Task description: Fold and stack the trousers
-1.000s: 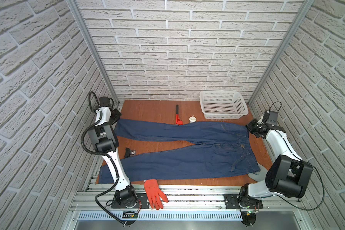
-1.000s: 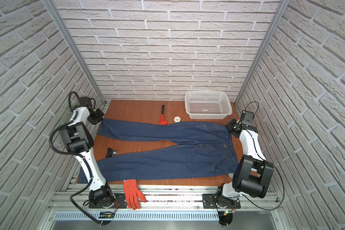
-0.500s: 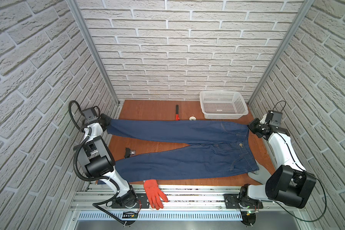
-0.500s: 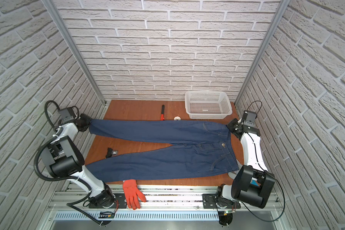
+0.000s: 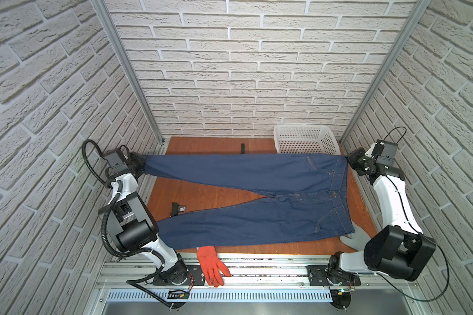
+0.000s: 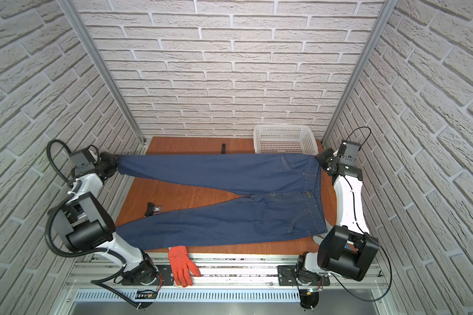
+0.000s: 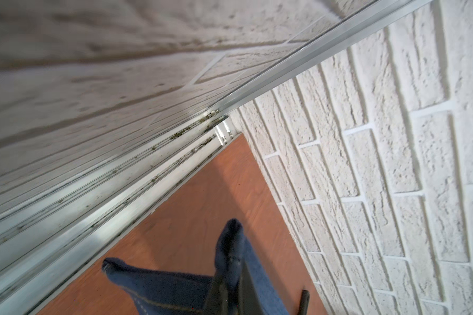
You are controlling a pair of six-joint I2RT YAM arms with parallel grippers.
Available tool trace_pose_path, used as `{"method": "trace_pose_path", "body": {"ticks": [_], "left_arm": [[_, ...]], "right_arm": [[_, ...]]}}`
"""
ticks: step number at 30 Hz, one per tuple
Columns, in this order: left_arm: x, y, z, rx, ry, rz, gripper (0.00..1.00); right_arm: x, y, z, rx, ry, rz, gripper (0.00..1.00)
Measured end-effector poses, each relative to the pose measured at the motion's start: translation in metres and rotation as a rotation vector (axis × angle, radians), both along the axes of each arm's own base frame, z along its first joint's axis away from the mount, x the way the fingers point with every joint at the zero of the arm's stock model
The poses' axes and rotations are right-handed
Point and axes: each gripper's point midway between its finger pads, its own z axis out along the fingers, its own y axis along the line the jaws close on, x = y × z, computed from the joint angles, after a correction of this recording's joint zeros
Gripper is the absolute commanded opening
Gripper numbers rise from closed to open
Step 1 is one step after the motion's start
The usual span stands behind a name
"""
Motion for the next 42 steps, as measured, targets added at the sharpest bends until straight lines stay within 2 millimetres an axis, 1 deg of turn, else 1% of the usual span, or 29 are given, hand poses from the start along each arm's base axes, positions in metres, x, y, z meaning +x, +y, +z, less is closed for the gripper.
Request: {"method": "trace_pose_path", "body": {"ticks": [2,5,7,11,15,17,21,25,28,31,36,38,39,42], "left_arm": [[0.011,0.002,0.002,-0.015,-0.022,-0.007,0.00],[0.026,0.002,0.005,-0.025,-0.054,-0.022,0.00],[0.036,0.002,0.008,-0.029,-0.074,-0.031,0.00],[0.055,0.002,0.010,-0.022,-0.107,-0.048,0.00],[0.077,-0.002,0.010,-0.020,-0.134,-0.069,0.00],[0.088,-0.003,0.010,-0.019,-0.145,-0.078,0.00],[0.109,-0.006,0.013,-0.021,-0.164,-0.093,0.00],[0.127,-0.007,0.020,-0.018,-0.180,-0.106,0.00],[0.136,-0.008,0.027,-0.023,-0.189,-0.110,0.00],[0.140,-0.008,0.030,-0.028,-0.186,-0.112,0.00],[0.139,-0.010,0.029,-0.028,-0.187,-0.120,0.00],[0.135,-0.012,0.026,-0.024,-0.195,-0.125,0.00],[0.130,-0.014,0.023,-0.025,-0.198,-0.123,0.00],[0.104,-0.014,0.007,-0.043,-0.178,-0.103,0.00]], "right_arm": [[0.012,-0.004,-0.006,0.029,-0.001,-0.009,0.06],[0.026,-0.008,-0.018,0.068,0.007,-0.019,0.06],[0.031,-0.010,-0.026,0.090,0.014,-0.025,0.06],[0.041,-0.011,-0.036,0.126,0.010,-0.033,0.05],[0.050,-0.013,-0.040,0.142,-0.001,-0.040,0.06],[0.056,-0.014,-0.038,0.145,-0.012,-0.039,0.05],[0.076,-0.016,-0.028,0.137,-0.048,-0.029,0.06],[0.096,-0.020,-0.016,0.134,-0.096,-0.026,0.06],[0.107,-0.022,-0.009,0.136,-0.124,-0.026,0.06],[0.116,-0.024,-0.002,0.136,-0.150,-0.026,0.06],[0.118,-0.025,-0.001,0.130,-0.164,-0.024,0.05],[0.116,-0.025,-0.007,0.129,-0.157,-0.024,0.06],[0.113,-0.024,-0.013,0.130,-0.146,-0.024,0.06],[0.102,-0.022,-0.034,0.134,-0.100,-0.024,0.06]]}}
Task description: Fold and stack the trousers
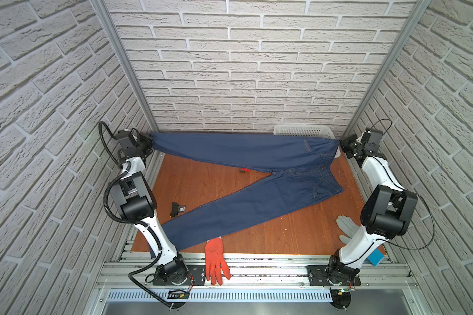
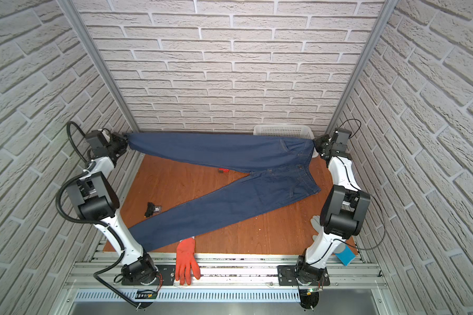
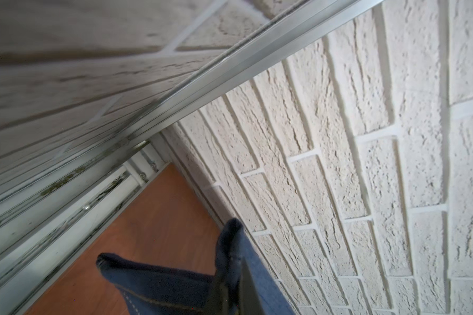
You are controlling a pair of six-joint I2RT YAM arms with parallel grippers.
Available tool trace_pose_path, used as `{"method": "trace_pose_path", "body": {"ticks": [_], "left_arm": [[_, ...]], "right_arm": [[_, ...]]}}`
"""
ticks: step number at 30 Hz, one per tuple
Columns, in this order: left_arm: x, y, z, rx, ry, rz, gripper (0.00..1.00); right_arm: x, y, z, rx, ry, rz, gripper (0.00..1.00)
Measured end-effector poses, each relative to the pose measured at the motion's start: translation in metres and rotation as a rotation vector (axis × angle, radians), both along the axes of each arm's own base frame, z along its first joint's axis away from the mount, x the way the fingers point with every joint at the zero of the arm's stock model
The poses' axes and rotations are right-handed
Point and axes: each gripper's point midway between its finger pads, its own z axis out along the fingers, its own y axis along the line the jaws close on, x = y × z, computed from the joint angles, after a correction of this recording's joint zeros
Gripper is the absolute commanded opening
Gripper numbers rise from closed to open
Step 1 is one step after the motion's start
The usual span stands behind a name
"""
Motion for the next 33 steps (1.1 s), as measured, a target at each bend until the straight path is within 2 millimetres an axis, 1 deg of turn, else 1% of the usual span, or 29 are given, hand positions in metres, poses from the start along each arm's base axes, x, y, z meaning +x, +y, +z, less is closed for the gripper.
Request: {"method": "trace_pose_path", "body": {"ticks": [2,5,9,12,16,20,22,25,28,30,33], "left_arm": [[-0.019,0.001,-0.011,-0.013,0.014,0.016,0.00],[-0.056,0.003,-0.024,-0.045,0.023,0.053,0.00],[-0.102,0.007,-0.037,-0.088,0.020,0.104,0.00],[-0.128,0.008,-0.044,-0.118,0.013,0.133,0.00],[-0.162,0.009,-0.054,-0.152,0.013,0.185,0.00],[-0.197,0.006,-0.055,-0.160,0.009,0.235,0.00],[-0.214,0.003,-0.049,-0.149,-0.006,0.256,0.00],[-0.234,-0.004,-0.036,-0.121,-0.033,0.274,0.00],[-0.252,-0.011,-0.027,-0.082,-0.053,0.294,0.00],[-0.264,-0.015,-0.028,-0.067,-0.058,0.313,0.00],[-0.281,-0.021,-0.044,-0.075,-0.029,0.342,0.00]], "right_arm": [[-0.009,0.000,-0.013,0.000,0.034,0.002,0.06],[-0.023,-0.003,-0.024,-0.006,0.068,0.009,0.06],[-0.042,-0.008,-0.027,-0.018,0.080,0.023,0.06],[-0.054,-0.007,-0.028,-0.030,0.090,0.042,0.05],[-0.065,-0.005,-0.035,-0.043,0.114,0.071,0.05],[-0.076,-0.006,-0.051,-0.045,0.159,0.084,0.06],[-0.085,-0.008,-0.062,-0.043,0.192,0.084,0.06],[-0.099,-0.013,-0.073,-0.050,0.233,0.072,0.05],[-0.109,-0.017,-0.078,-0.070,0.262,0.064,0.05],[-0.112,-0.019,-0.079,-0.081,0.276,0.062,0.05],[-0.116,-0.023,-0.082,-0.100,0.297,0.059,0.06]]}}
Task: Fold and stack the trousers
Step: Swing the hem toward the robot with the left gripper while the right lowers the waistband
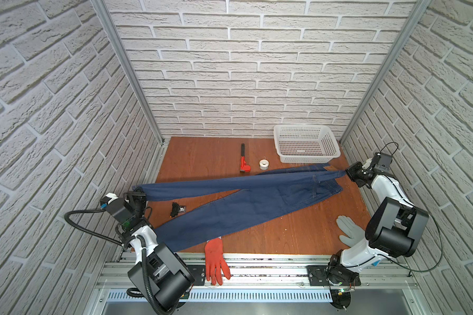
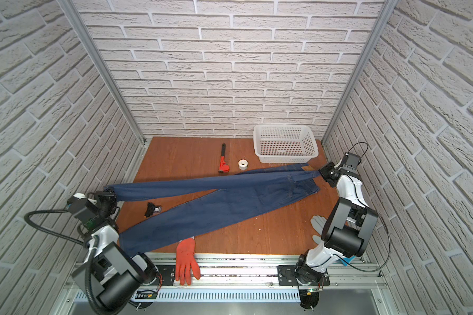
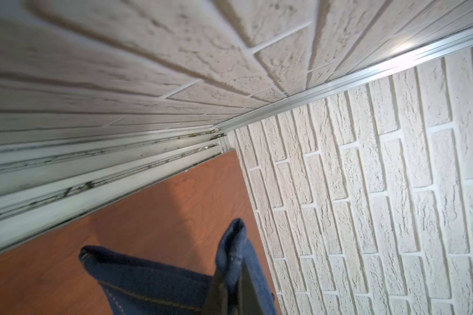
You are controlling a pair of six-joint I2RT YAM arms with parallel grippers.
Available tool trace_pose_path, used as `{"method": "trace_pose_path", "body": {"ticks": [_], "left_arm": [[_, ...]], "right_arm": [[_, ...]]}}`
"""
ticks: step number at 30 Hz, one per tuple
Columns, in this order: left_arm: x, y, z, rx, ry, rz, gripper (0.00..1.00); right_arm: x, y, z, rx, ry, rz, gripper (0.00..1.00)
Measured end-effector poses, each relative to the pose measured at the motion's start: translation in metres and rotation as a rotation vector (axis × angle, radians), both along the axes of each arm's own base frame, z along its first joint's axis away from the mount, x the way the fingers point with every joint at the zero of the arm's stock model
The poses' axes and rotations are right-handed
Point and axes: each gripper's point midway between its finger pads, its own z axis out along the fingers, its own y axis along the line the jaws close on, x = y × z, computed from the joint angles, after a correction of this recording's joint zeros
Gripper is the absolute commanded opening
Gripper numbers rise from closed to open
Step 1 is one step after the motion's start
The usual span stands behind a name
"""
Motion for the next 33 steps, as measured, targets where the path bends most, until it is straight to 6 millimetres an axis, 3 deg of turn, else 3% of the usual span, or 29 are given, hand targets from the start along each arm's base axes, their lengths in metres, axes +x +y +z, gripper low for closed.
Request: {"method": "trace_pose_path", "body": {"ticks": [5,13,18,28,33], "left_arm": [[-0.023,-0.010,-0.025,-0.040,0.058,0.040,0.00],[-0.050,-0.018,-0.024,-0.017,0.080,0.121,0.00],[-0.065,-0.021,-0.038,-0.034,0.123,0.171,0.00],[-0.085,-0.034,-0.080,-0.173,0.275,0.201,0.00],[-0.088,-0.044,-0.077,-0.210,0.339,0.157,0.00]], "right_arm": [[-0.005,-0.005,-0.003,-0.033,0.024,0.001,0.05],[-0.015,-0.006,-0.021,-0.033,0.070,-0.011,0.06],[-0.019,-0.008,-0.031,-0.030,0.097,-0.020,0.06],[-0.024,-0.012,-0.037,-0.067,0.128,-0.023,0.06],[-0.031,-0.011,-0.046,-0.067,0.154,-0.020,0.06]]}}
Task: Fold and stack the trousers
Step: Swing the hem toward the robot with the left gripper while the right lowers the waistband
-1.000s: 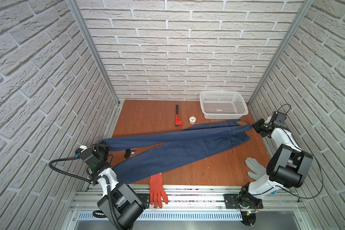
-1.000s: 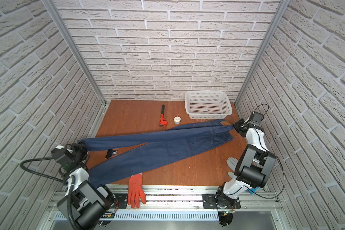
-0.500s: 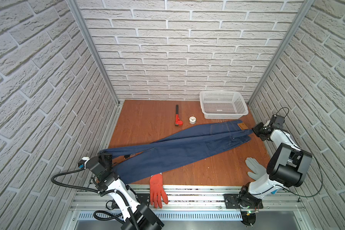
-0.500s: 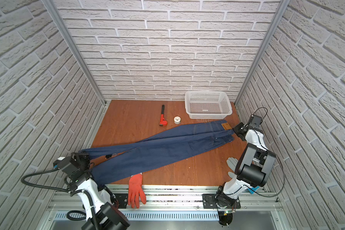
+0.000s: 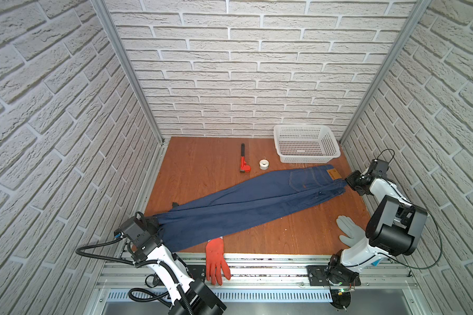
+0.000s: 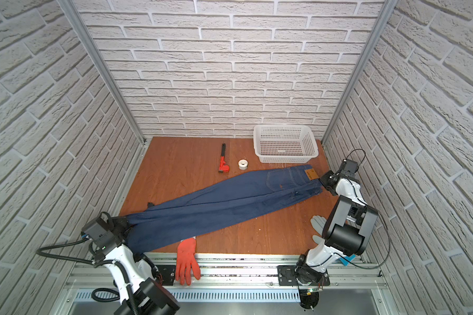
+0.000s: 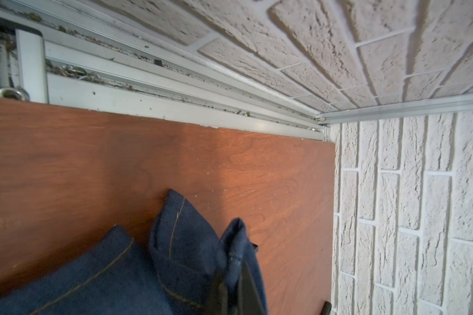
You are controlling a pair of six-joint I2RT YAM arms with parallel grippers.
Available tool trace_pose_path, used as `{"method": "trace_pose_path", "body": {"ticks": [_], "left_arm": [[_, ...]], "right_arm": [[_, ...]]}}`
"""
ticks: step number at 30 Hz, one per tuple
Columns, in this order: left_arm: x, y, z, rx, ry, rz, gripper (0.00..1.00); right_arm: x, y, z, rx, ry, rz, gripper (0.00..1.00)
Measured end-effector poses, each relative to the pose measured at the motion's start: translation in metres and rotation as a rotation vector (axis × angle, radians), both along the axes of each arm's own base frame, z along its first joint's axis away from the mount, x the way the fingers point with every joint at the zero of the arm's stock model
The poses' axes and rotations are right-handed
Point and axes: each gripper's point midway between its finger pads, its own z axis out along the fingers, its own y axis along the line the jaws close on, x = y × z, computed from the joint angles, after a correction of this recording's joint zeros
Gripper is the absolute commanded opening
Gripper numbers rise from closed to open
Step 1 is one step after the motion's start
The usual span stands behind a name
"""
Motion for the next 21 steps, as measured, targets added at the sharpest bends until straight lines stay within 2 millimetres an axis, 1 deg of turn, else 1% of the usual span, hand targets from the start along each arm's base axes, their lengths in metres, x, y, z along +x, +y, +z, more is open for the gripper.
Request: {"method": "trace_pose_path", "body": {"ticks": [5,9,13,15,17,21], "left_arm": [[-0.006,-0.007,0.012,0.015,0.038,-0.039,0.00],[-0.013,-0.012,0.012,0.006,0.070,-0.042,0.00],[-0.017,-0.011,0.015,-0.011,0.083,-0.028,0.00],[-0.016,-0.008,0.025,-0.010,0.076,-0.023,0.00],[-0.013,-0.004,0.040,0.005,0.059,-0.022,0.00],[-0.006,0.002,0.074,0.050,0.012,-0.027,0.00]], "right_arm": [[-0.004,0.000,-0.005,-0.004,0.016,0.001,0.06],[-0.006,0.000,-0.007,-0.006,0.025,-0.001,0.05],[-0.007,0.001,-0.006,-0.003,0.029,-0.001,0.05],[-0.008,0.002,-0.003,0.000,0.029,0.000,0.06],[-0.008,0.002,0.003,-0.001,0.023,0.001,0.05],[0.001,0.001,0.024,-0.008,-0.028,0.009,0.05]]}}
